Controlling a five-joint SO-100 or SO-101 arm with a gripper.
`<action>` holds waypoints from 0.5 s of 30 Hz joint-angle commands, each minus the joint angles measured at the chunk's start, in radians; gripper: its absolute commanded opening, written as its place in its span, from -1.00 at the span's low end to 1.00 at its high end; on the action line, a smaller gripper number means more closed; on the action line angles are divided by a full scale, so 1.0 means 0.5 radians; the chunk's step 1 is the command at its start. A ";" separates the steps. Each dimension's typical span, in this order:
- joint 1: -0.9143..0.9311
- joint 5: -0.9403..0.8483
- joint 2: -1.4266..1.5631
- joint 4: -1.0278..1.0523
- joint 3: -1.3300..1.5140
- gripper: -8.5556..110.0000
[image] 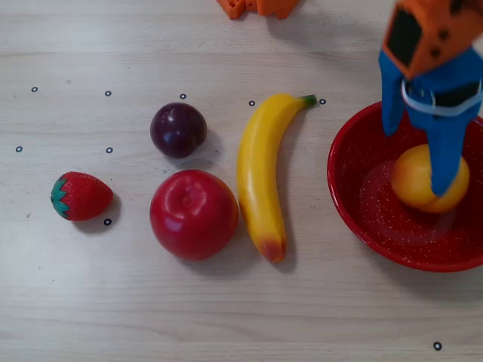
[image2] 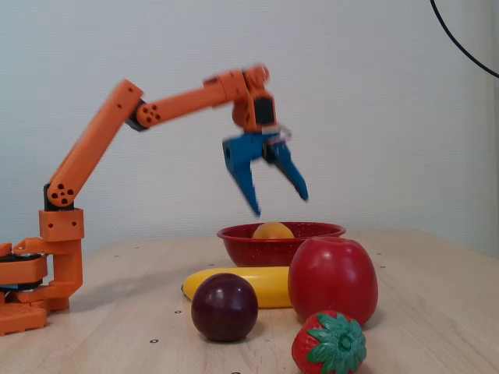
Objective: Put the peach in the red bowl.
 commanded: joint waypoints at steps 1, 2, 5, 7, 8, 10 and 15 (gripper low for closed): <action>-0.120 -0.031 0.359 0.178 -0.150 -0.65; -0.141 -0.031 0.405 0.178 -0.132 -0.72; -0.221 -0.018 0.555 0.178 -0.040 -0.84; -0.273 -0.006 0.657 0.178 0.040 -0.85; -0.298 0.006 0.715 0.178 0.095 -0.85; -0.356 0.021 0.841 0.166 0.230 -0.85; -0.506 0.071 1.239 -0.009 0.764 -0.85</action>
